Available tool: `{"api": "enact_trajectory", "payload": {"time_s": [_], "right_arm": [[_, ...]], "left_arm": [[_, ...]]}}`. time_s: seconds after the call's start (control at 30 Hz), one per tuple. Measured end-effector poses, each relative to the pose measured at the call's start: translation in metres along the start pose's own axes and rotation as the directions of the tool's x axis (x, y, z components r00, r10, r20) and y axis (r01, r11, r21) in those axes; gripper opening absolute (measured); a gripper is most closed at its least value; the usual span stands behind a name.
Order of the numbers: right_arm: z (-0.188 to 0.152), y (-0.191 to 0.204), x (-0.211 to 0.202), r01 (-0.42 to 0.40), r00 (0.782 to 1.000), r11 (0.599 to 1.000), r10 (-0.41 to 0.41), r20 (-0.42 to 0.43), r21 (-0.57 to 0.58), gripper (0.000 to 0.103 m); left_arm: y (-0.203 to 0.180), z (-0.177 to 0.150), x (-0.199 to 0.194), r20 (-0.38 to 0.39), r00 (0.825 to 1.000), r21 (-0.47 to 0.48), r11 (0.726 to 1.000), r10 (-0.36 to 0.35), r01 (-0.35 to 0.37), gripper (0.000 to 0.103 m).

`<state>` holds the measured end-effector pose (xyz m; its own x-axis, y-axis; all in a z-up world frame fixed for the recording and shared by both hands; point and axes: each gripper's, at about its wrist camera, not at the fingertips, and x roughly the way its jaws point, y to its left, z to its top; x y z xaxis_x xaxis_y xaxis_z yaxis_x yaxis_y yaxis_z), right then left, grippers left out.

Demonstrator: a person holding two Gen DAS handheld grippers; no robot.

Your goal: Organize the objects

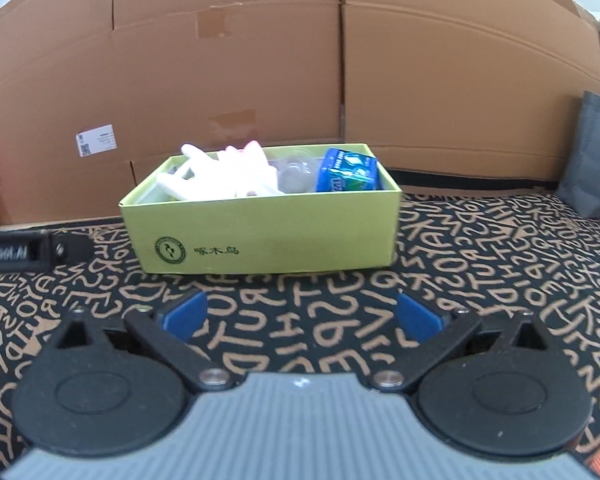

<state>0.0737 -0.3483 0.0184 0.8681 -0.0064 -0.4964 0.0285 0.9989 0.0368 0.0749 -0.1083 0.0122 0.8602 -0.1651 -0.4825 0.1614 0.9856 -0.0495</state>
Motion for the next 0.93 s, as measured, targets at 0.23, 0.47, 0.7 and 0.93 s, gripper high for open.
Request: {"api": "enact_trajectory", "payload": {"time_s": [0.23,0.47,0.7,0.93], "right_arm": [[-0.001,0.002,-0.013,0.004,1.0,1.0,-0.004,-0.002,0.006,0.103],[-0.001,0.005,-0.021,0.004,1.0,1.0,-0.004,0.004,0.016,0.103],[-0.002,0.01,-0.023,-0.002,1.0,1.0,0.002,0.0,0.013,0.103],[-0.003,0.014,-0.023,-0.006,1.0,1.0,0.006,-0.003,0.01,0.103]], "left_arm": [[0.0,-0.01,-0.011,-0.032,0.999,0.035,0.999,0.0,0.001,0.101],[0.005,-0.015,-0.014,-0.05,0.999,0.035,0.999,0.0,0.002,0.101],[0.009,-0.021,-0.016,-0.069,0.998,0.035,0.999,0.005,-0.003,0.101],[0.011,-0.023,-0.02,-0.077,0.997,0.029,1.0,-0.008,0.01,0.101]]}}
